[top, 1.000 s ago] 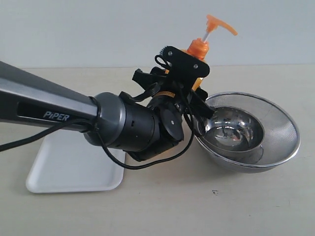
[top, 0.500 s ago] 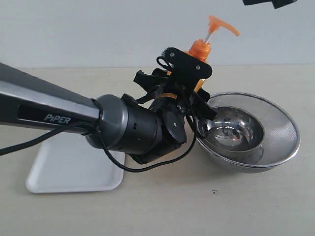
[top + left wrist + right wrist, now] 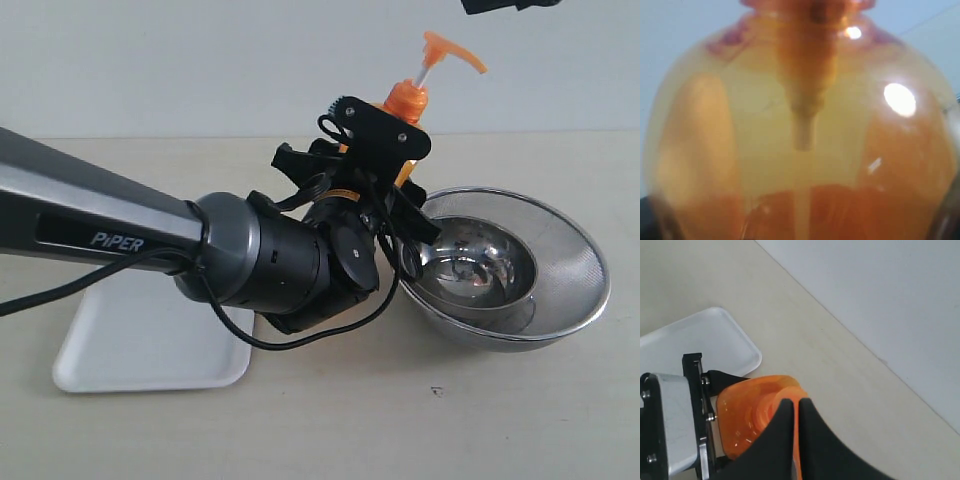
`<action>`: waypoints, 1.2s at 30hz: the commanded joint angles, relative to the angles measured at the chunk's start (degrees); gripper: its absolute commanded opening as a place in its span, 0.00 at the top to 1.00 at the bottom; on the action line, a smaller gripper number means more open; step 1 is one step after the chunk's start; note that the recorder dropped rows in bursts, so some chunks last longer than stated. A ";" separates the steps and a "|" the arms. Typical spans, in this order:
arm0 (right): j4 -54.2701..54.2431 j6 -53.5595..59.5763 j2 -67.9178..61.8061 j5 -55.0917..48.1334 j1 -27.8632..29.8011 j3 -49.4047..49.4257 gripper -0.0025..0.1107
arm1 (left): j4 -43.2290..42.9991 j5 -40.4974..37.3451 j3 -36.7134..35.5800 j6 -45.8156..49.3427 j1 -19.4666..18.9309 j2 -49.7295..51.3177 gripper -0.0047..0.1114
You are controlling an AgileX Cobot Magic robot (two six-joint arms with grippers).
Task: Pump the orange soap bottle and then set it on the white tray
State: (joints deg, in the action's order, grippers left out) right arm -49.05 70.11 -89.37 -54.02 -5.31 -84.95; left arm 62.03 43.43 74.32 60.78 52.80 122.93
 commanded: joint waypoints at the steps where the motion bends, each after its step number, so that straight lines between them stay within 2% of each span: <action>1: -1.90 0.51 -2.05 -2.03 -0.04 -2.20 0.98 | -1.41 3.27 0.75 0.74 0.33 -0.62 0.92; 36: -4.58 1.59 -6.76 -1.43 -0.83 -2.56 0.98 | -1.41 3.06 0.75 0.50 0.33 -0.62 0.92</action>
State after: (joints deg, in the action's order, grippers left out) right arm -52.91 71.38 -96.30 -54.91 -5.56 -87.17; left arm 62.13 43.53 74.32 60.78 52.80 122.93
